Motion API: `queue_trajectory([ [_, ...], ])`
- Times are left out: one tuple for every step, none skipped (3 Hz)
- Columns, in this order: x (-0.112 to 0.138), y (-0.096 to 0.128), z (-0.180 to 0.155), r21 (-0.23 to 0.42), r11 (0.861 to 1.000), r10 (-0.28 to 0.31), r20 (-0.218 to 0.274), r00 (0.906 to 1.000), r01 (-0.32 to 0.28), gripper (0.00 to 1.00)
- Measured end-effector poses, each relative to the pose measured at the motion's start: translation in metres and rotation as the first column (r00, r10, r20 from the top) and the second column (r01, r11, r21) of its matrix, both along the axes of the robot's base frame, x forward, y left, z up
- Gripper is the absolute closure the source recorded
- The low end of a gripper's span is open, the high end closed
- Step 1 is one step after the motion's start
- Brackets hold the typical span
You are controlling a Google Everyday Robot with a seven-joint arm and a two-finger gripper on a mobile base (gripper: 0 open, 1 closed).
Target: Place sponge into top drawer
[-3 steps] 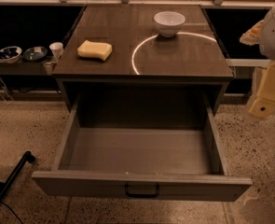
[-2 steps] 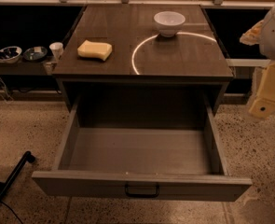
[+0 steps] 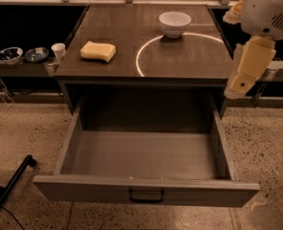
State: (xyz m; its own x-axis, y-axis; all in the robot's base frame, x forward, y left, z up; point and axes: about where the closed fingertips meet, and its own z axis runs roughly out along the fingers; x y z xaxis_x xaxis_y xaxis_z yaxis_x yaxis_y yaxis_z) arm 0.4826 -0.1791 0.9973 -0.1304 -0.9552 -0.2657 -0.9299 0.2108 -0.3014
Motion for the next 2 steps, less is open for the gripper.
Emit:
queue_trajectory([
  [0.05, 0.054, 0.013, 0.024, 0.997, 0.068, 0.043, 0.9967, -0.069, 0.0],
  [0.108, 0.114, -0.002, 0.022, 0.998, 0.05, 0.095, 0.9942, -0.052, 0.0],
])
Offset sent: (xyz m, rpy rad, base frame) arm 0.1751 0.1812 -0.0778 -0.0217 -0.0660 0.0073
